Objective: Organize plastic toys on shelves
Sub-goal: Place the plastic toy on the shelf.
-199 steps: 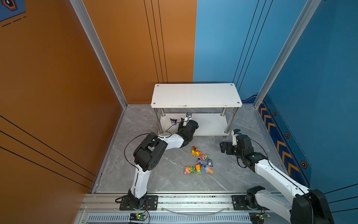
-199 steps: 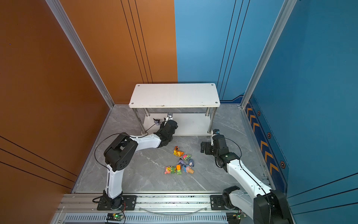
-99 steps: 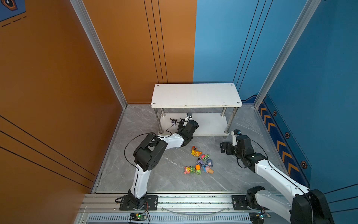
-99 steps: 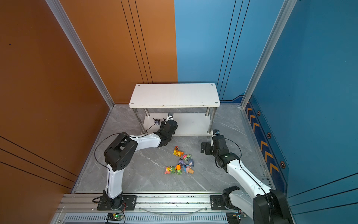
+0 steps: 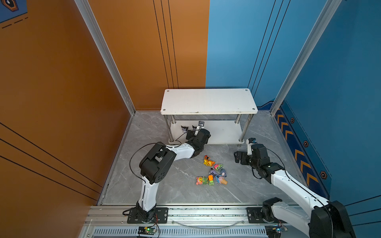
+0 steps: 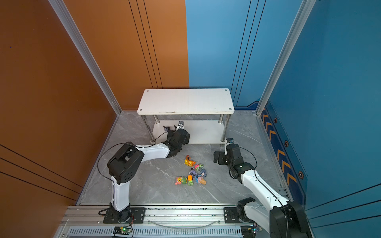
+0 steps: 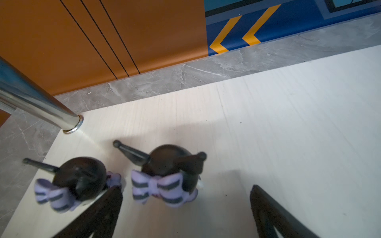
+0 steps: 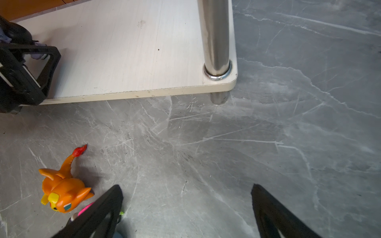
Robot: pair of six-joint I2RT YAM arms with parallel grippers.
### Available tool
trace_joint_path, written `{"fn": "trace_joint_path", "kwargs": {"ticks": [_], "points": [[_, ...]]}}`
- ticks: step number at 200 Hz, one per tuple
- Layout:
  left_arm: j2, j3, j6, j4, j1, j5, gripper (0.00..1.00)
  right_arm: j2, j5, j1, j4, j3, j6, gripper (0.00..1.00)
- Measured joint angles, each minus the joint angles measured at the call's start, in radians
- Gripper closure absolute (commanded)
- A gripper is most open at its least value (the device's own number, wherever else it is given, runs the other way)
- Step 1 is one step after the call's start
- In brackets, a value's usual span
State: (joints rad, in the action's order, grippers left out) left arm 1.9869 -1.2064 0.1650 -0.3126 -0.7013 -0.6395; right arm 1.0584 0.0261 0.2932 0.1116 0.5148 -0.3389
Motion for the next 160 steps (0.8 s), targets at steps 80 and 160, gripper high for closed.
{"fn": "trace_joint_path", "kwargs": {"ticks": [80, 160], "points": [[-0.163, 0.004, 0.011, 0.064, -0.024, 0.050, 0.02, -0.004, 0.000, 0.000, 0.000, 0.000, 0.000, 0.01], [-0.296, 0.003, -0.015, 0.160, -0.063, 0.131, 0.02, -0.008, 0.000, 0.000, 0.000, 0.000, 0.000, 0.02]]}}
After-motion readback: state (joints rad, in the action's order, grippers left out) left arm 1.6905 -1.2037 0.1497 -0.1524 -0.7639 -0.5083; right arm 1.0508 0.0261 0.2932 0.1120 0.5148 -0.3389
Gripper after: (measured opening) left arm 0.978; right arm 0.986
